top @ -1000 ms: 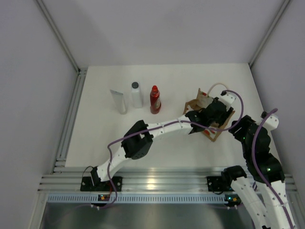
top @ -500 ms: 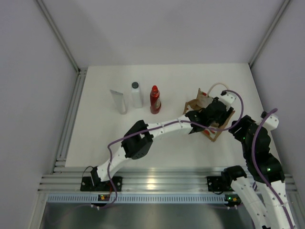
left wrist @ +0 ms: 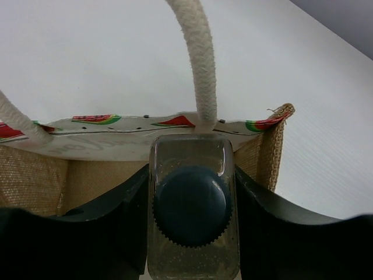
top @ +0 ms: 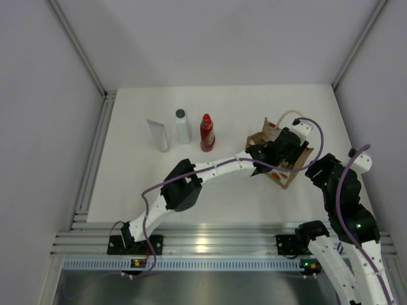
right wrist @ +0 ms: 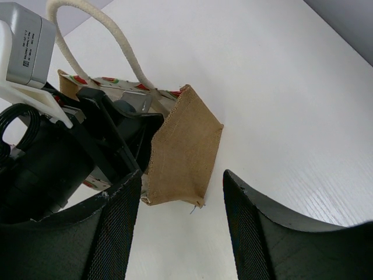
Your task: Take the personal care products out of the canvas bag
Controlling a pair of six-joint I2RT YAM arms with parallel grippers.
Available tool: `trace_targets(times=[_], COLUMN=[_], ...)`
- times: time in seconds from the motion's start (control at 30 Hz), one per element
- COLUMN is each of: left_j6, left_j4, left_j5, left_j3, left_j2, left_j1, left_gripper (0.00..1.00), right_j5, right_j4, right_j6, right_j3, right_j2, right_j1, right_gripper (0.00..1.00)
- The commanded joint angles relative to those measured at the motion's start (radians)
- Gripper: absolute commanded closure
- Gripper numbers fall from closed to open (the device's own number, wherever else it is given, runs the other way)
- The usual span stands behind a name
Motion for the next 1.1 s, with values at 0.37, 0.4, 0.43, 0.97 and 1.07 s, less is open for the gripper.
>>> trace_targets(times=[0.37, 0.4, 0.43, 0.97, 1.07], left_j6=[0.019, 0.016, 0.016, 0.015, 0.018], left_j4=[0.044, 0.045, 0.045, 0.045, 0.045], left_j5=[-0.129, -0.137, -0.138, -0.224, -0.237], left_j3=[0.042, 0.042, 0.043, 0.002, -0.041], left_j2=[-0.232, -0.241, -0.249, -0.517, -0.591], left_j1=[0.014, 0.019, 0.02, 0.112, 0.124], left_gripper=[1.0, 1.0, 1.0, 1.0, 1.0], right_j5=[0.015, 0.012, 0.012, 0.012, 0.013], right_j4=[-0.017, -0.017, -0.017, -0.016, -0.017], right_j6=[-0.003, -0.003, -0.003, -0.002, 0.0], right_j3=[0.028, 0.028, 0.028, 0.025, 0.027], right_j2=[-0.022, -0.02, -0.02, -0.019, -0.017], right_j1=[-0.02, -0.02, -0.02, -0.02, -0.02], right_gripper=[0.43, 0.43, 0.43, 0.43, 0.43])
